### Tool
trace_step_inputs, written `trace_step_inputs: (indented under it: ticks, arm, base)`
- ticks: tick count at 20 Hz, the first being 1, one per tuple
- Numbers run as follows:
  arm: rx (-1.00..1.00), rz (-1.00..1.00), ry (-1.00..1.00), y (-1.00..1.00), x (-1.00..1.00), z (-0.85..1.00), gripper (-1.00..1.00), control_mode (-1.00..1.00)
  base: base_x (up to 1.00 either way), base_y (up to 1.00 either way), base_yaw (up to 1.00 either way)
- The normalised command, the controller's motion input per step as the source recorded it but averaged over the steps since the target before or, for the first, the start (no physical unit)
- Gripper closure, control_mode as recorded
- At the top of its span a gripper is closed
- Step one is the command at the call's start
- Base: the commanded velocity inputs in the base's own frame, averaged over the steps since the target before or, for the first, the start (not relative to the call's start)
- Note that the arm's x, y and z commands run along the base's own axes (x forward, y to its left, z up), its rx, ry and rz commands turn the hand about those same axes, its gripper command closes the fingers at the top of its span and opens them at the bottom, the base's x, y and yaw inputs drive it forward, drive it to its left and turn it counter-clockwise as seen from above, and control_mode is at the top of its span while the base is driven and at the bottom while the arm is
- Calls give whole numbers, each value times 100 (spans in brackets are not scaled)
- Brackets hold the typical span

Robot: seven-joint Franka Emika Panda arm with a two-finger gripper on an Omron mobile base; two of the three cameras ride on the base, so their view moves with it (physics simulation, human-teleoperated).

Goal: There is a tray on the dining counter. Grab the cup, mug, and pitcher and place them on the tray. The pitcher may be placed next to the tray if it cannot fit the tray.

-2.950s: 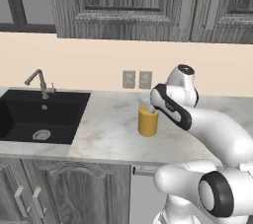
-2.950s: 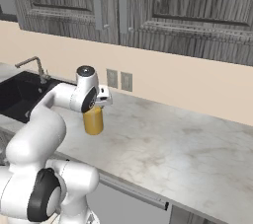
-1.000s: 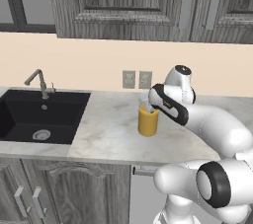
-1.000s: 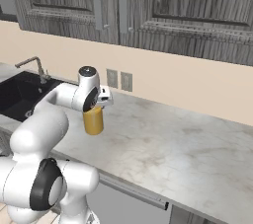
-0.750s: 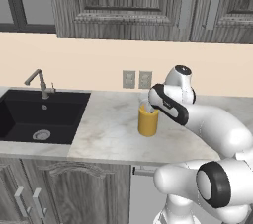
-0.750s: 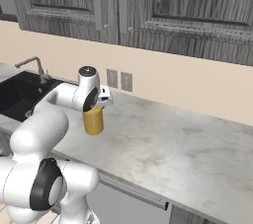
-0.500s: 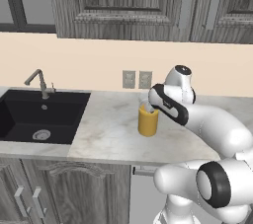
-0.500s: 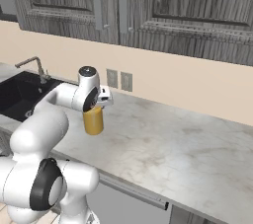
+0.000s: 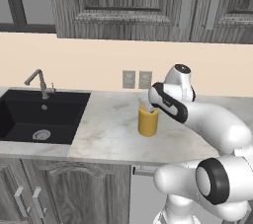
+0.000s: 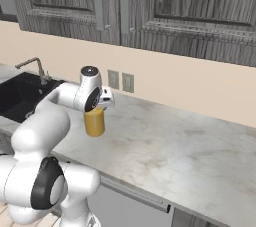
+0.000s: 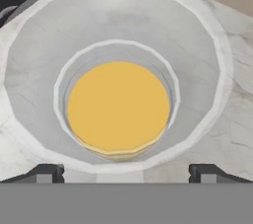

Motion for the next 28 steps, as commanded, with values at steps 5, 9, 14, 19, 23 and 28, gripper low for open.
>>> trace_step_inputs:
  ticks: [5,9,14,19,23,28]
  arm:
    - [0,0,0,8,-27,0,-100,-100]
    - [0,0,0,19,-36,0,-100,-100]
    - [0,0,0,7,-7,0,-100,-100]
    - [0,0,0,-19,0,-2,-100,-100]
    - [0,0,0,-12,0,-1,-100,-100]
    - [0,0,0,0,7,0,-100,-100]
  base:
    - [0,0,0]
    - [0,0,0]
    - [0,0,0]
    - [0,0,0]
    - [0,0,0]
    - [0,0,0]
